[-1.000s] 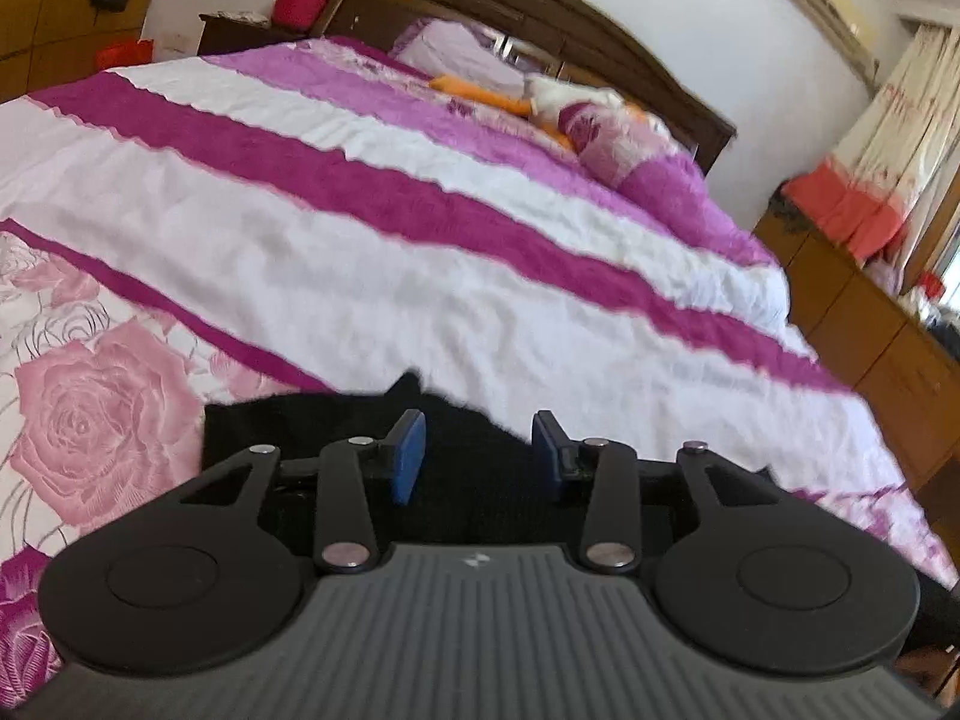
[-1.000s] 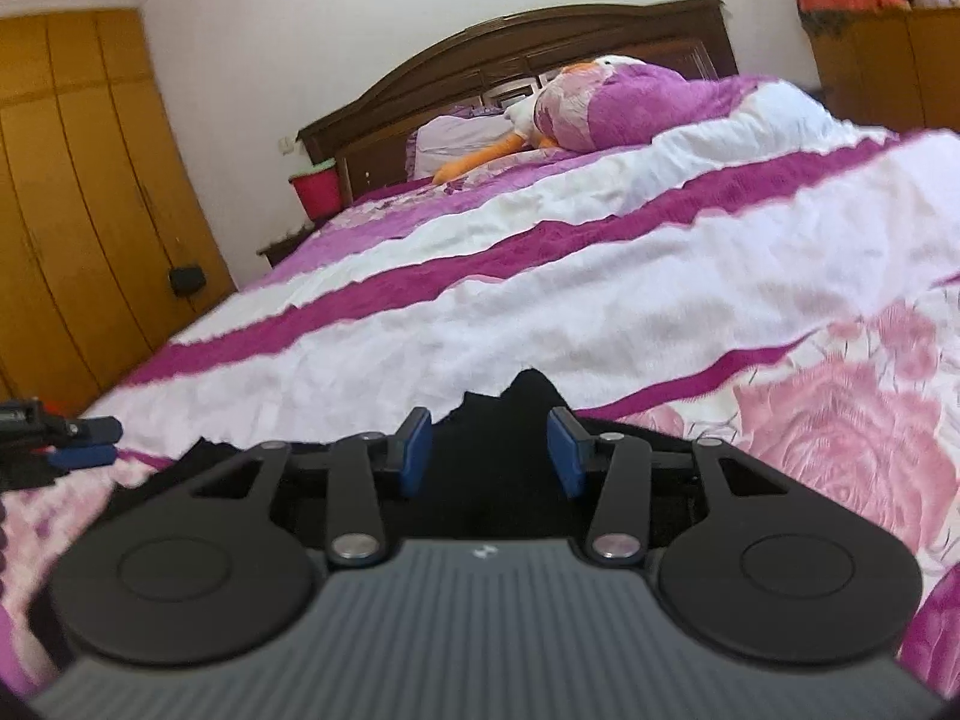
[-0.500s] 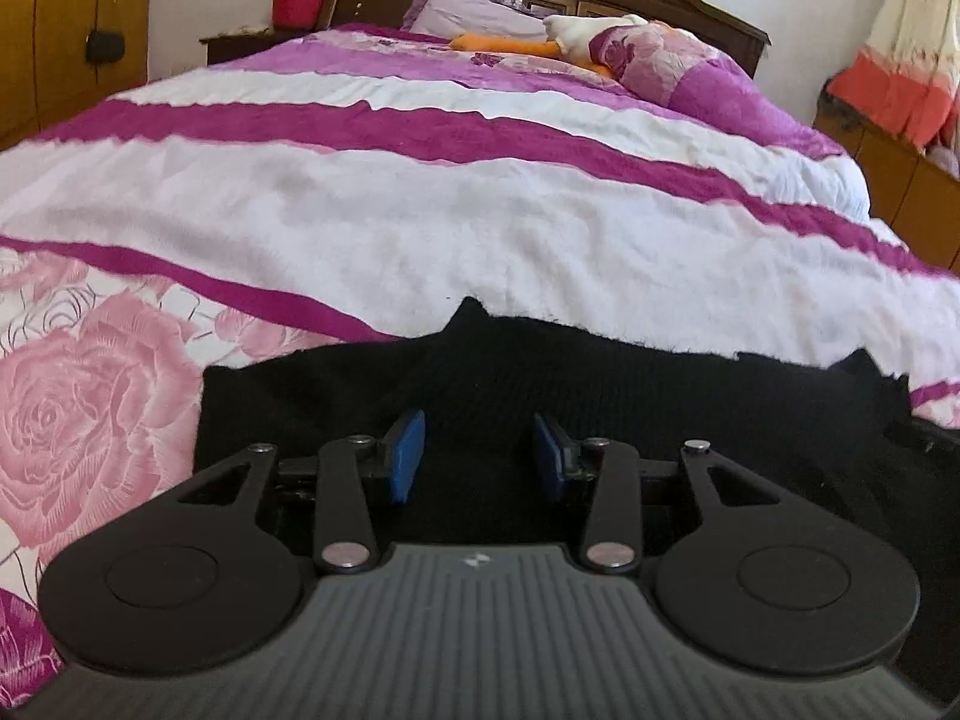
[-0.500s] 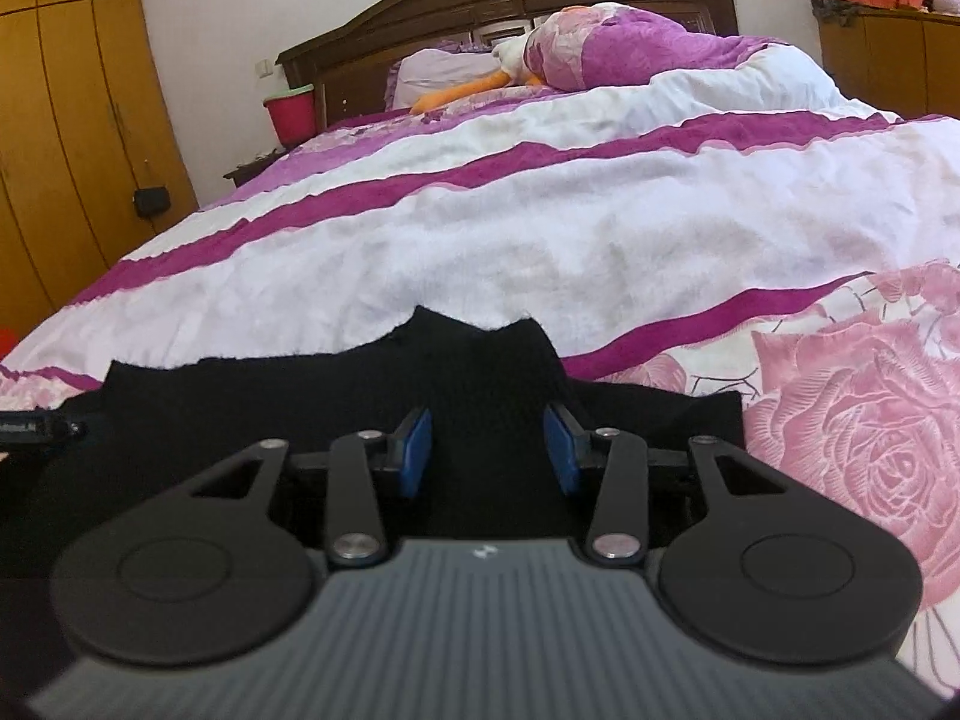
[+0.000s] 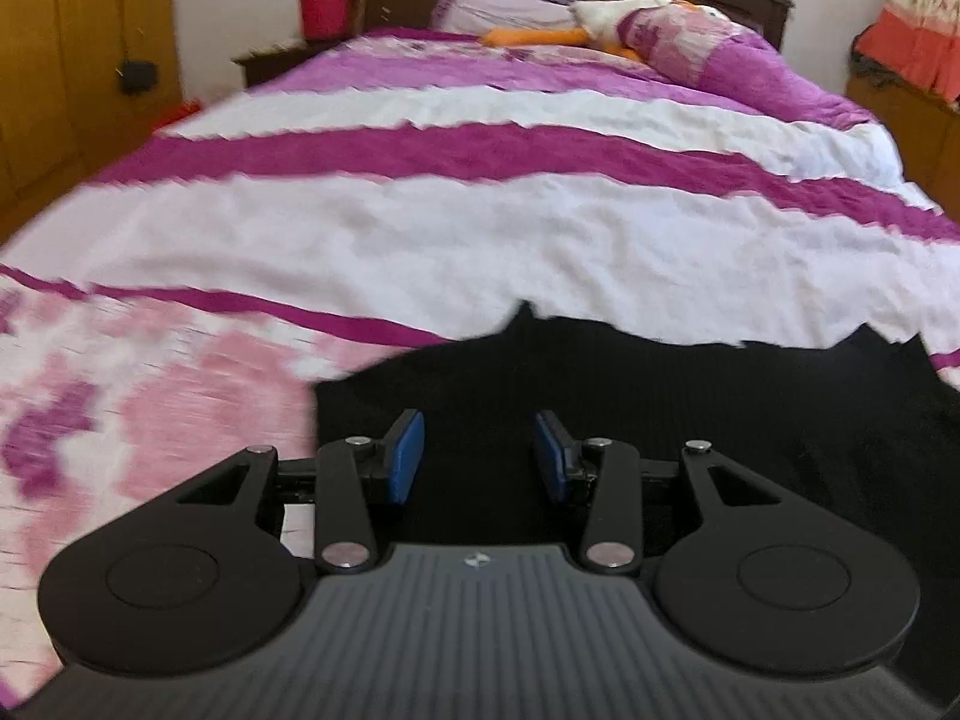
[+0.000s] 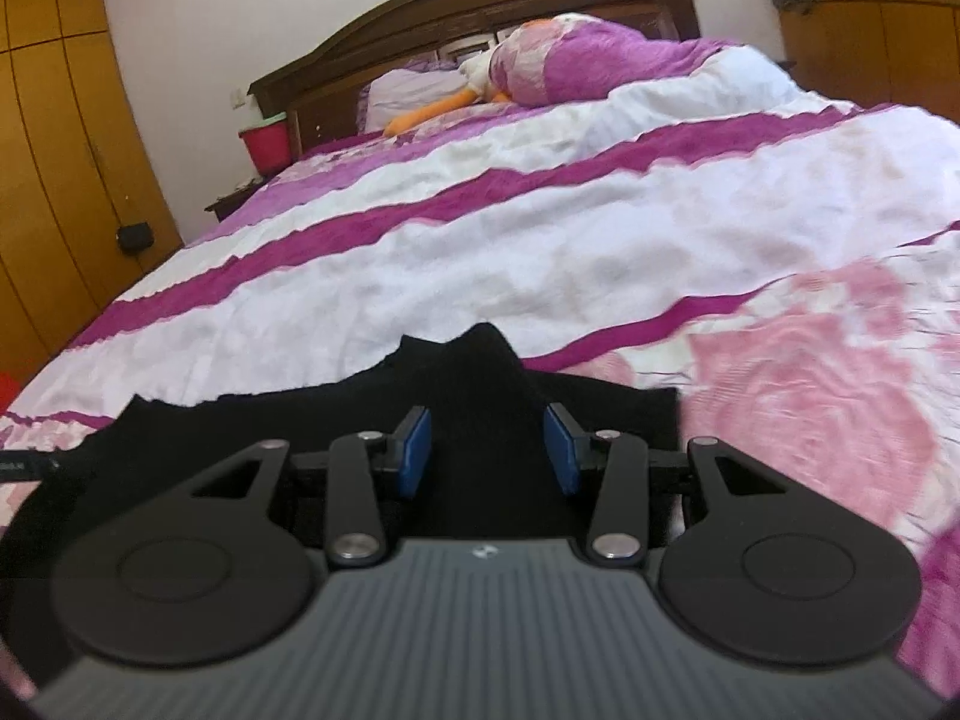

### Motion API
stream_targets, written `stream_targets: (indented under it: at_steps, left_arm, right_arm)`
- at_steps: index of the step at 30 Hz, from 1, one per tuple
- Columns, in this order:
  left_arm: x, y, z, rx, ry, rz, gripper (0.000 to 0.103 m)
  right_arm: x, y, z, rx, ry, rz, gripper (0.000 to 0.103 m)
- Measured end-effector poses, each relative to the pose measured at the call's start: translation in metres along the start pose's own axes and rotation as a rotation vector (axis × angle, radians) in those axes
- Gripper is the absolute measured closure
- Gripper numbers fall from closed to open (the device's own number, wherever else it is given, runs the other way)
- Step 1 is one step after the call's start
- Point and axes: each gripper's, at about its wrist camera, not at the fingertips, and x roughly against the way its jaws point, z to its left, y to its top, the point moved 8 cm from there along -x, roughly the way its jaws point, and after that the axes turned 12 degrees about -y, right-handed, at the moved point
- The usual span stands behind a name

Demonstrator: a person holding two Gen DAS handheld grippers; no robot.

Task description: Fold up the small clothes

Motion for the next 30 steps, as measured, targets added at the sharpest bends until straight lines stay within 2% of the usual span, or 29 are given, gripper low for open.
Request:
stream_targets:
  at_steps: [3,8,13,15,16,17,23,27,30]
  left_arm:
    - [0.023,-0.001,0.005,0.005,0.003,-0.013,0.056]
    - [0.057,-0.009,0.007,0.074,-0.070,-0.018,0.056]
    - [0.078,-0.028,-0.003,0.085,-0.111,-0.013,0.056]
    - [0.084,-0.036,-0.009,0.071,-0.125,-0.017,0.055]
    - [0.085,-0.039,-0.012,0.063,-0.134,-0.015,0.055]
    - [0.086,-0.043,-0.015,0.057,-0.140,-0.010,0.055]
    - [0.071,-0.067,-0.016,0.080,-0.131,0.049,0.055]
    - [0.060,-0.076,-0.014,0.083,-0.124,0.033,0.054]
    - [0.055,-0.077,-0.016,0.078,-0.121,0.031,0.053]
  right_arm:
    - [0.025,-0.002,-0.011,-0.040,0.007,-0.001,0.059]
    - [0.063,-0.007,-0.031,-0.069,-0.009,-0.022,0.058]
    - [0.087,-0.016,-0.052,-0.110,-0.025,-0.021,0.058]
    - [0.093,-0.024,-0.063,-0.166,-0.035,-0.011,0.050]
    - [0.095,-0.029,-0.070,-0.210,-0.042,-0.005,0.044]
    - [0.095,-0.034,-0.076,-0.249,-0.046,0.003,0.043]
    - [0.087,-0.064,-0.089,-0.390,0.001,0.068,0.044]
    - [0.080,-0.078,-0.085,-0.520,0.079,0.097,0.044]
    - [0.077,-0.084,-0.075,-0.554,0.083,0.079,0.044]
